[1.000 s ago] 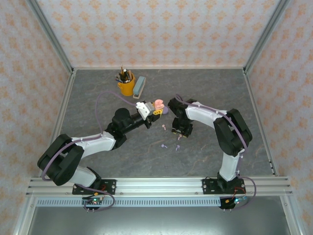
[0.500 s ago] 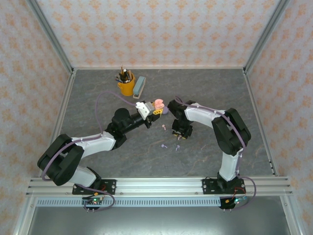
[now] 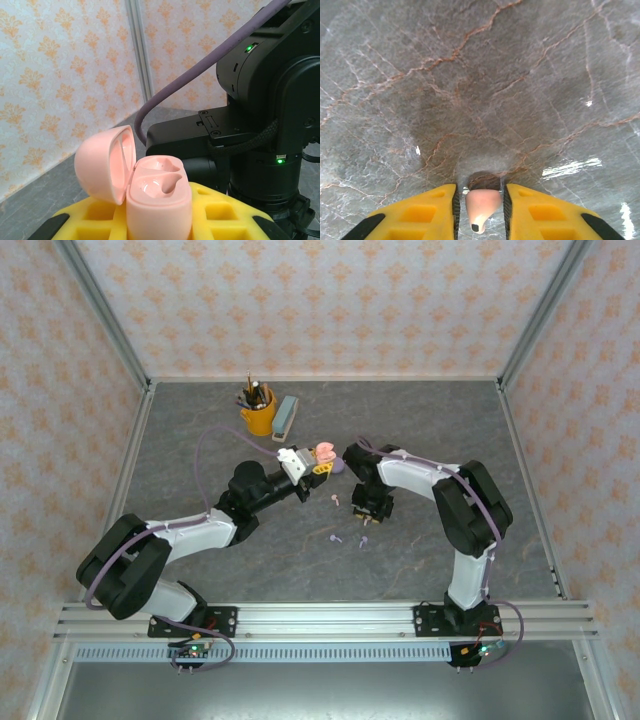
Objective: Insert the wireless bluetooth earbuds into the charging case
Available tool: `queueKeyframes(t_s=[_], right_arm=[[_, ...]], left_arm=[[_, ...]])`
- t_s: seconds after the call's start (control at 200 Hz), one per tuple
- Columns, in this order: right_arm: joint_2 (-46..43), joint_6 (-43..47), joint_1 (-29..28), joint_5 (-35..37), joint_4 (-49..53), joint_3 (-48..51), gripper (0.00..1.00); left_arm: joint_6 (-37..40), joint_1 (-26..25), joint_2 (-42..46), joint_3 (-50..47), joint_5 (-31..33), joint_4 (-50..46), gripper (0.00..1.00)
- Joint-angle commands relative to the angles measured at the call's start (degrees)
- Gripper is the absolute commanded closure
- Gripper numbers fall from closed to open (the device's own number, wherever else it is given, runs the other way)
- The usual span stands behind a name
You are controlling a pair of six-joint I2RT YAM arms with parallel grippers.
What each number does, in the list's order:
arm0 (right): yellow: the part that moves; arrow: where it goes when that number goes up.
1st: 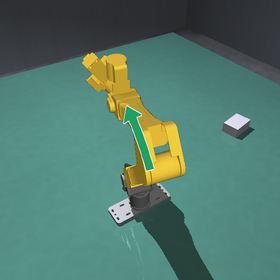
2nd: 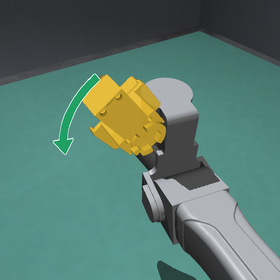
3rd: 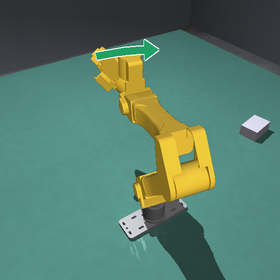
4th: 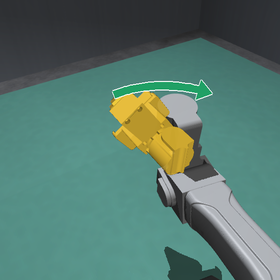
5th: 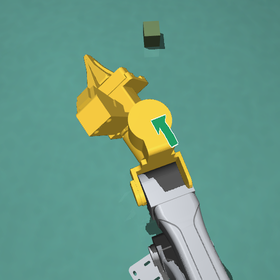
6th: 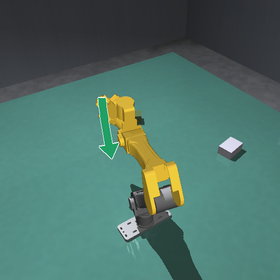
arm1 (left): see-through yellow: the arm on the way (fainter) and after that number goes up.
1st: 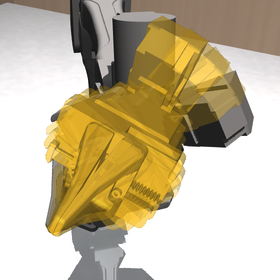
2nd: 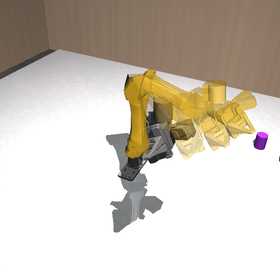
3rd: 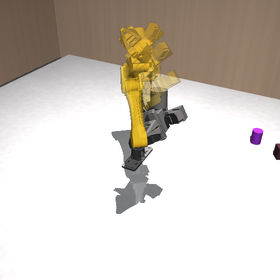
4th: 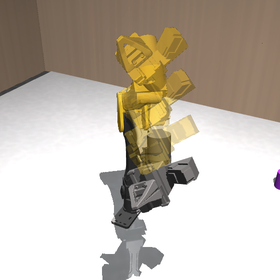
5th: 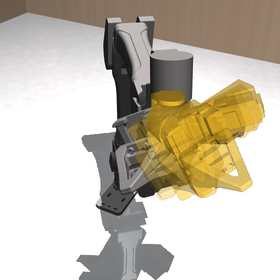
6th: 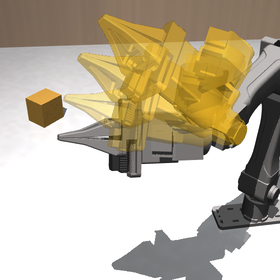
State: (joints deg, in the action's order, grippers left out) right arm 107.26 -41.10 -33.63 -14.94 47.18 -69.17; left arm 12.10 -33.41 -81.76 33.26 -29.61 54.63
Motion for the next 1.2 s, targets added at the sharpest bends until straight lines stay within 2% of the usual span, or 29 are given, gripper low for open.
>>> queueKeyframes(t_s=[0.0, 0.5, 0.961, 1.046, 1.196], right_arm=[[3.3, 1.2, 1.0, 2.9, -0.4, 1.8, 0.73], [0.0, 6.1, 2.0, 1.1, -3.3, 4.5, 0.83], [-8.5, 14.1, 2.2, -4.0, -17.1, 12.6, 0.85], [-8.1, 15.0, 2.3, -3.7, -15.3, 11.7, 0.84], [-5.4, 15.2, 2.3, 1.3, -6.4, 6.9, 0.76]], left_arm=[[0.8, -0.7, 2.0, 0.2, -1.2, 1.3, 1.00], [1.1, -0.7, 3.0, 0.6, -1.7, -1.7, 1.00], [1.8, -0.8, 3.5, 0.7, -1.8, -3.2, 1.00], [1.8, -0.8, 3.7, 0.7, -1.8, -3.5, 1.00], [1.6, -0.8, 3.7, 0.5, -1.7, -3.2, 1.00]])
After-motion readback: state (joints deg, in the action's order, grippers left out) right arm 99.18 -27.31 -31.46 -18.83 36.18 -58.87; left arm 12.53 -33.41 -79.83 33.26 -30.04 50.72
